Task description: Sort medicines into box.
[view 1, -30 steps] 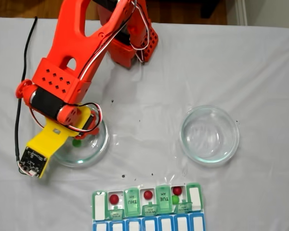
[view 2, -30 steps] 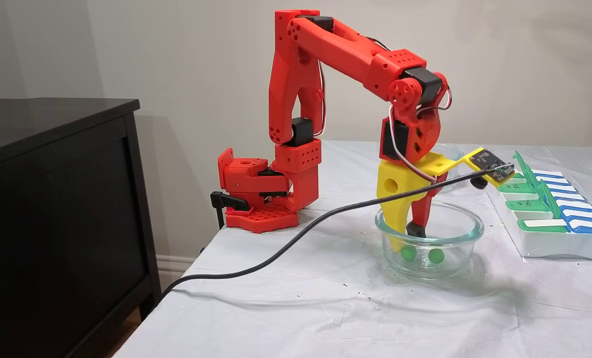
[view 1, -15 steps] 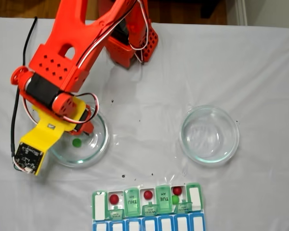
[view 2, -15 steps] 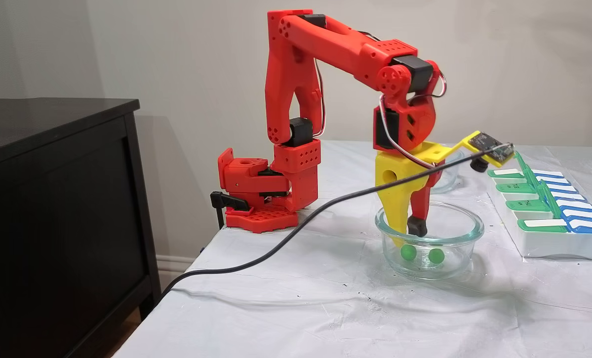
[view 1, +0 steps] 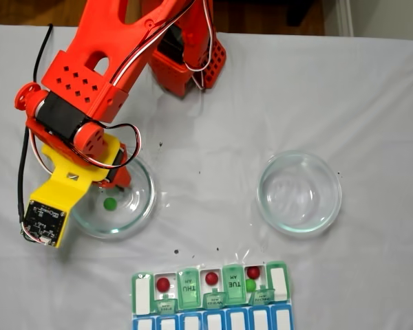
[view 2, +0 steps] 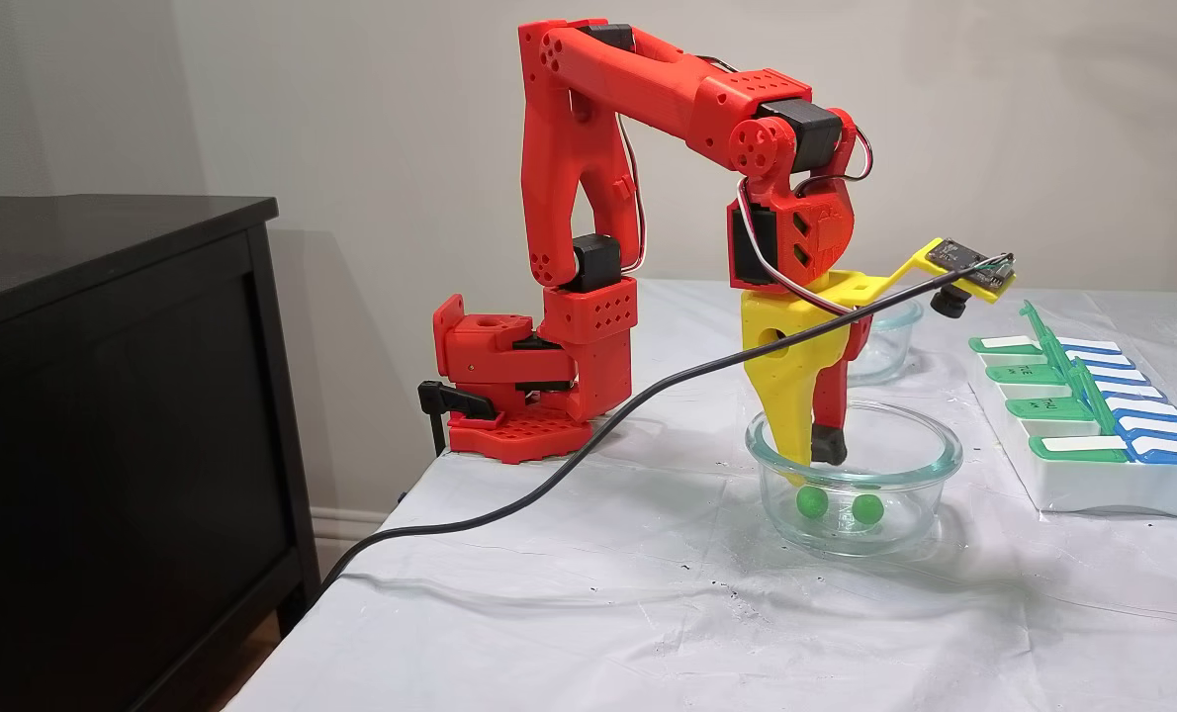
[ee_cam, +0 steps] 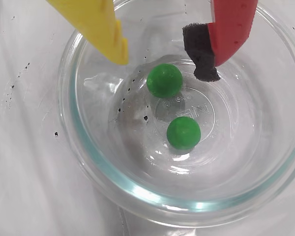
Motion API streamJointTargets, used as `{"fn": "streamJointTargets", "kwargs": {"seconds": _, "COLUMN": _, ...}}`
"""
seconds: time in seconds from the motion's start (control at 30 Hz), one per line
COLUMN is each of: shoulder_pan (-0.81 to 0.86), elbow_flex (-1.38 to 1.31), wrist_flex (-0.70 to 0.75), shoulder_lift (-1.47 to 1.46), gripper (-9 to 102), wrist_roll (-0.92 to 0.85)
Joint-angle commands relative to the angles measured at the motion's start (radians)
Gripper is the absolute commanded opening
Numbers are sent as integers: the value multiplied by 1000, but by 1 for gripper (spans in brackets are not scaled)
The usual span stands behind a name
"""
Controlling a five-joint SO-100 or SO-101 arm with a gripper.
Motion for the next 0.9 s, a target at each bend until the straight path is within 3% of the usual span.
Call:
{"fn": "streamJointTargets", "kwargs": {"seconds": 0.0, "shoulder_pan": 14, "elbow_flex": -5, "wrist_flex": -18, "shoulder_lift": 23, "gripper": 22, "wrist_roll": -8}}
{"fn": "streamJointTargets", "kwargs": {"seconds": 0.47, "shoulder_pan": 2, "elbow_flex": -37, "wrist_flex": 77, "shoulder_lift": -35, "gripper": 22, "wrist_roll": 32}}
{"fn": "streamJointTargets", "kwargs": {"seconds": 0.87, "shoulder_pan": 0, "elbow_flex": -8, "wrist_flex": 14, "shoulder_lift": -51, "gripper": 22, "wrist_roll": 51}}
